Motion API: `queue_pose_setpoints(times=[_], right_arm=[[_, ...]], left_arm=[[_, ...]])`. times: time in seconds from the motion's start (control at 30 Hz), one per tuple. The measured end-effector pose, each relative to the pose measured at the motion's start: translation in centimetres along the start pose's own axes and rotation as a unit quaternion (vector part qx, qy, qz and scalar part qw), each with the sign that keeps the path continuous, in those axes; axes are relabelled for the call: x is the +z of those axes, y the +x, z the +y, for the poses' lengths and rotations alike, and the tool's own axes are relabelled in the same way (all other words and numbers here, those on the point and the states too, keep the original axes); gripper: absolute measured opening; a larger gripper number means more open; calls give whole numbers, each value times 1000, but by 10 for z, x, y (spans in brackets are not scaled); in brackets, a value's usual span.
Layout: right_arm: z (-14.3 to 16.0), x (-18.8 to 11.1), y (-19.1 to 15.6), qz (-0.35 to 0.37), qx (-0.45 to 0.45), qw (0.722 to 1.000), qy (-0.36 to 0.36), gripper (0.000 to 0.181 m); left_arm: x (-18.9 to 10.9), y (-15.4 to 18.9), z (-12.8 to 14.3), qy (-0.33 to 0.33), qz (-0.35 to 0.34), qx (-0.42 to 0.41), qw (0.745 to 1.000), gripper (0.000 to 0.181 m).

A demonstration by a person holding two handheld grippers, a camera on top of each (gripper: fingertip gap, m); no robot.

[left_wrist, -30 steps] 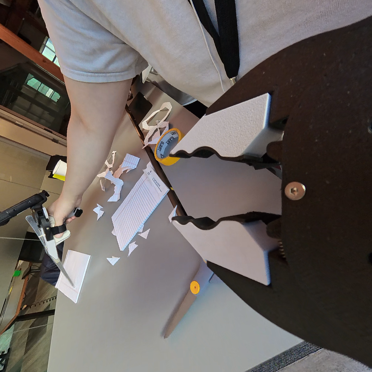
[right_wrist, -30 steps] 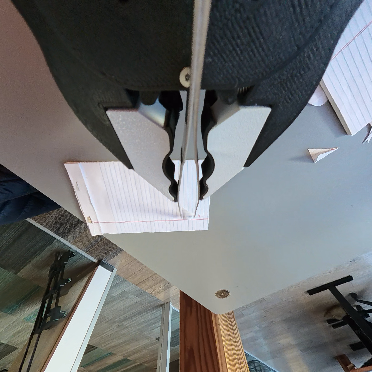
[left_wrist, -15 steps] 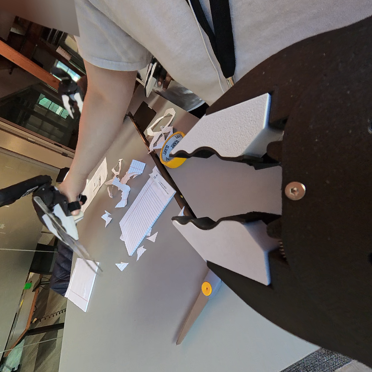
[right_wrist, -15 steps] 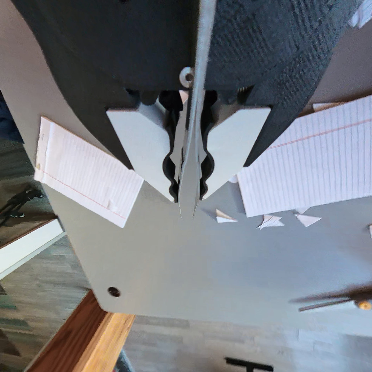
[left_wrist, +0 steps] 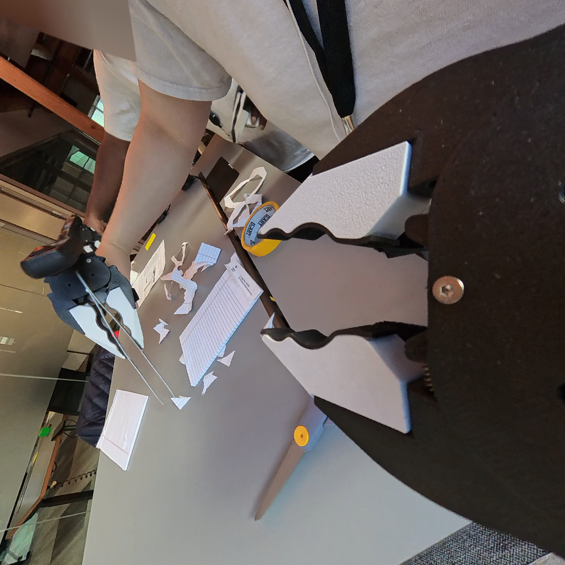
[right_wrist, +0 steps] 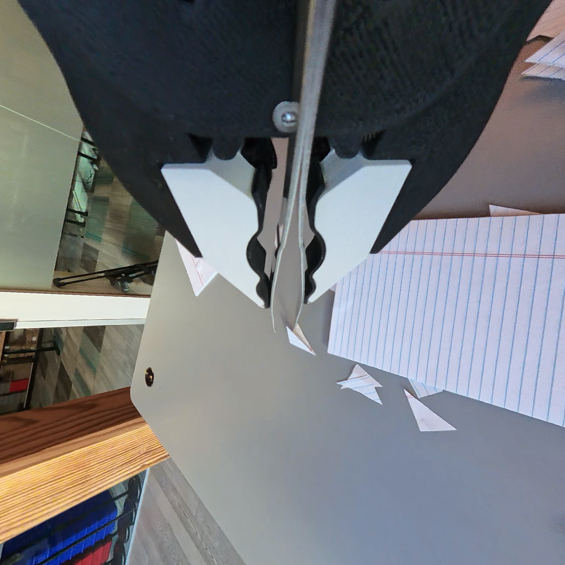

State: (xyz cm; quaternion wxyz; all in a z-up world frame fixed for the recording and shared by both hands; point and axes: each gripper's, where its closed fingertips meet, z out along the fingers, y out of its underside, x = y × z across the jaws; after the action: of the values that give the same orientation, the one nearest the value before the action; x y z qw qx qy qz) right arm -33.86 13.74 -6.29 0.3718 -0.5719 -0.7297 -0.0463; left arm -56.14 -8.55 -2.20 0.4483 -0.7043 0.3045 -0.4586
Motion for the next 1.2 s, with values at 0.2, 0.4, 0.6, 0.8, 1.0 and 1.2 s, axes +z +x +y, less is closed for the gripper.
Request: queue_pose_setpoints(times=[0.2, 0.4, 0.6, 0.8, 1.0, 1.2], right_arm=[[-3, 12, -5, -7, -14, 1000, -11, 15], [-4, -2, 16, 40, 50, 998, 7, 11], [22, -39, 67, 89, 263, 955, 109, 12], [0, -16, 28, 20, 213, 972, 98, 19], [-5, 6, 7, 17, 186, 979, 80, 19], [2, 21, 5, 45, 170, 983, 50, 19]], left_arm=[[-5, 0, -1, 0, -5, 3, 1000, 56], [-7, -1, -3, -1, -8, 7, 1000, 56], [-8, -4, -6, 1, -9, 8, 1000, 56], [-3, -5, -7, 0, -5, 8, 1000, 56], [0, -6, -8, -4, -7, 10, 1000, 56], [-2, -11, -5, -3, -12, 1, 1000, 56]])
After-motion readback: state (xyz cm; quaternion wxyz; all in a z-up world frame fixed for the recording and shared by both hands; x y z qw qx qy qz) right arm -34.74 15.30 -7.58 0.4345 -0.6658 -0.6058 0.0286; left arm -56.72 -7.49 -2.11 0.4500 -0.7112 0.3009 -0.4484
